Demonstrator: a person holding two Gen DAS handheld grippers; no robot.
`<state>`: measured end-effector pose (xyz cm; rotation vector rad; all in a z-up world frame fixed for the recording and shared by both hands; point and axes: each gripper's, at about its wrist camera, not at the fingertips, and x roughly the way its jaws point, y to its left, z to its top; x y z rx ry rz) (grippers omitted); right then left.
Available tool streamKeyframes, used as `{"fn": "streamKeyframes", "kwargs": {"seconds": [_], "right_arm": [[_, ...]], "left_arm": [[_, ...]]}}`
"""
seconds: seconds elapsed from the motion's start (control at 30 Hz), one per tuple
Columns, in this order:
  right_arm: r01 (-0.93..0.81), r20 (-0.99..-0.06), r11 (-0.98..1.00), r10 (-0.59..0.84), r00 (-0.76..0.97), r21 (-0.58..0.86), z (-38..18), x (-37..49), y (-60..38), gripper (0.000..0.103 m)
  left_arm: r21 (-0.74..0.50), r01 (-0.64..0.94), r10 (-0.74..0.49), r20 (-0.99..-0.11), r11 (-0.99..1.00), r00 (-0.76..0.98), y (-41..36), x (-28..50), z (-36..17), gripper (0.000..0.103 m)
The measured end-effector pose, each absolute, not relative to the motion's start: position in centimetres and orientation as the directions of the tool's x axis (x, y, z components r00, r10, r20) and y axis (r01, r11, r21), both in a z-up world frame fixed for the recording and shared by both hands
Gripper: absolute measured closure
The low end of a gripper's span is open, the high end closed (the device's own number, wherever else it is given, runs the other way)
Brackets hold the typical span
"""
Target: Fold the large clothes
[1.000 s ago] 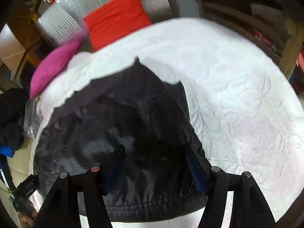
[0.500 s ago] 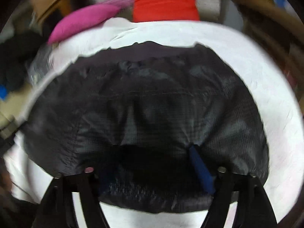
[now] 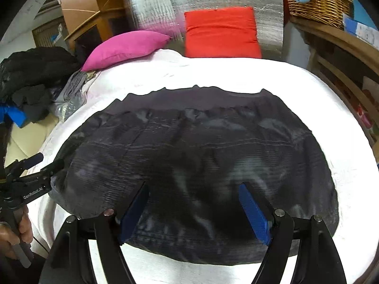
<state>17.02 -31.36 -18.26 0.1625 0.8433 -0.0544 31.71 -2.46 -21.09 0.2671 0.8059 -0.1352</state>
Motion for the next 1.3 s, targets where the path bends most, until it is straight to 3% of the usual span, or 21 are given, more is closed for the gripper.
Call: {"fn": "streamKeyframes", "kwargs": {"seconds": [0.2, 0.37, 0.6, 0.7, 0.8, 0.93, 1.3], "right_arm": [[0.142, -0.849, 0.989, -0.033, 0.527, 0.05, -22.8, 21.2, -30.2, 0.021], [0.163, -0.836, 0.983, -0.021, 0.548, 0.082, -21.6, 20.6, -30.7, 0.022], [0.207, -0.658, 0.973, -0.088, 0.748, 0.105, -14.9, 13.2, -32.1, 0.022], [0.253, -0.61, 0.954, -0.105, 0.785, 0.162, -12.2, 9.1, -32.5, 0.022], [0.259, -0.578, 0.947, -0.107, 0.809, 0.188, -9.1, 5.1, -32.2, 0.022], [0.256, -0.51, 0.955, -0.146, 0.848, 0.153, -5.4, 0.4, -30.6, 0.021], [0.265, -0.372, 0.963, -0.23, 0.9, 0.045, 2.6, -10.4, -25.0, 0.017]], "left_arm": [[0.157, 0.242, -0.021, -0.799, 0.957, 0.601, -3.5, 32.7, -24.3, 0.021], [0.156, 0.223, -0.007, -0.805, 0.962, 0.593, -2.8, 32.5, -24.2, 0.019], [0.102, 0.185, -0.076, -0.648, 0.977, 0.758, 0.7, 23.2, -15.3, 0.018], [0.029, 0.163, -0.113, -0.605, 0.986, 0.788, 2.0, 19.4, -12.2, 0.005], [0.004, 0.12, -0.098, -0.55, 0.993, 0.829, 3.2, 16.3, -9.6, 0.004], [0.06, 0.054, -0.017, -0.503, 0.997, 0.864, 4.0, 13.2, -7.0, 0.003], [-0.006, 0.126, -0.119, -0.382, 0.992, 0.917, 6.3, 5.6, -1.3, 0.003]]}}
